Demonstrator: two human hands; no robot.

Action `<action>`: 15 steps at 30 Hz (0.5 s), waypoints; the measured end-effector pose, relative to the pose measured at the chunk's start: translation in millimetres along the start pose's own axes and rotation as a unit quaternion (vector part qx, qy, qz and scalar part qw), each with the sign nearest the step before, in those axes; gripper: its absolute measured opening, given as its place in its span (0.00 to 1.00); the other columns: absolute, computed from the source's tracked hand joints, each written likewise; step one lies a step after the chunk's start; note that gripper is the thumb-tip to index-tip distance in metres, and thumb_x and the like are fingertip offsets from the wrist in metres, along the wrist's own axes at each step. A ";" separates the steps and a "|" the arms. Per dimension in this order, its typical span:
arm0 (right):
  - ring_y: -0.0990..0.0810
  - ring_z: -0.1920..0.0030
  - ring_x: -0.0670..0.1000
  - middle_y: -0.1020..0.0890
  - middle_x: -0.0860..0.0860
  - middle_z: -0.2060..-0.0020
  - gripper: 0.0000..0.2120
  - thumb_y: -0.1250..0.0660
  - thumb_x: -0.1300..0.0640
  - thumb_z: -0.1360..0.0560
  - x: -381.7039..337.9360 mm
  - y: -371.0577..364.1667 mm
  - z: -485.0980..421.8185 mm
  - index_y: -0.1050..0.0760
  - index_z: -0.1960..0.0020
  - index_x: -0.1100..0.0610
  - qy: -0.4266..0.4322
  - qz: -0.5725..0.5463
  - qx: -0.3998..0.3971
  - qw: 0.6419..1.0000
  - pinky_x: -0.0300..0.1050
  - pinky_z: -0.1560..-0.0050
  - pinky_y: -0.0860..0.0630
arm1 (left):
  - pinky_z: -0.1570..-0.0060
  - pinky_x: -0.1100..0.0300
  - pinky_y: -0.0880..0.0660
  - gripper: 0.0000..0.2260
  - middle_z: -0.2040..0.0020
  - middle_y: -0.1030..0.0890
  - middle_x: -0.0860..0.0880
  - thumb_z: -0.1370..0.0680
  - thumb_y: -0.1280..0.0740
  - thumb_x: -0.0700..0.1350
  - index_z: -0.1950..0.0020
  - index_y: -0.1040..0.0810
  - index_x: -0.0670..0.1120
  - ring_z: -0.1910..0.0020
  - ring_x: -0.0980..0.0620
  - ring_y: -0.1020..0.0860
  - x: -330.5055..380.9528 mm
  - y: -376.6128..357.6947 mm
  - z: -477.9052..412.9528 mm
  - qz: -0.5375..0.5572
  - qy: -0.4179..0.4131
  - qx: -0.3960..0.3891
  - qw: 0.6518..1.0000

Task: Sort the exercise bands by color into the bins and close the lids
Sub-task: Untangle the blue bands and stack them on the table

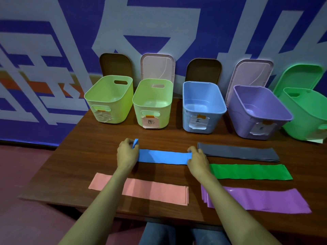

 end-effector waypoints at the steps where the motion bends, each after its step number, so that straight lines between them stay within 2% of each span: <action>1: 0.28 0.42 0.54 0.29 0.55 0.42 0.18 0.40 0.67 0.24 0.9 -0.3 -0.2 0.32 0.37 0.54 0.001 -0.002 0.000 1.000 0.45 0.48 0.26 | 0.55 0.54 0.27 0.11 0.46 0.23 0.43 0.23 0.35 0.44 0.42 0.24 0.41 0.47 0.46 0.24 3.6 -3.6 1.6 -0.012 -0.011 -0.003 1.000; 6: 0.27 0.45 0.54 0.29 0.54 0.43 0.15 0.41 0.69 0.24 5.5 -0.9 -0.8 0.29 0.42 0.55 0.001 -0.025 -0.007 1.000 0.42 0.51 0.29 | 0.56 0.54 0.26 0.09 0.47 0.22 0.44 0.22 0.36 0.45 0.44 0.24 0.42 0.51 0.47 0.24 5.1 -8.6 8.6 -0.049 -0.024 -0.012 0.998; 11: 0.26 0.48 0.54 0.28 0.54 0.45 0.14 0.41 0.70 0.26 6.5 0.1 -1.1 0.28 0.46 0.54 -0.002 -0.080 -0.008 0.997 0.45 0.51 0.26 | 0.59 0.58 0.31 0.09 0.48 0.24 0.45 0.23 0.36 0.43 0.45 0.24 0.42 0.55 0.50 0.27 28.5 -23.5 33.4 -0.085 -0.068 -0.033 0.994; 15: 0.25 0.48 0.54 0.28 0.54 0.43 0.12 0.40 0.68 0.25 10.3 -0.5 -0.7 0.28 0.44 0.55 0.001 -0.088 -0.039 0.995 0.41 0.55 0.30 | 0.54 0.55 0.25 0.07 0.48 0.24 0.47 0.23 0.35 0.42 0.46 0.24 0.43 0.51 0.48 0.24 52.7 -52.1 50.1 -0.077 -0.091 -0.065 0.991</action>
Point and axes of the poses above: each hand's wrist, its own z-axis away from the middle knuckle, its own y-axis out of the back of the hand, x = y × z, the point moved 9 cm from there along -z, towards the middle knuckle
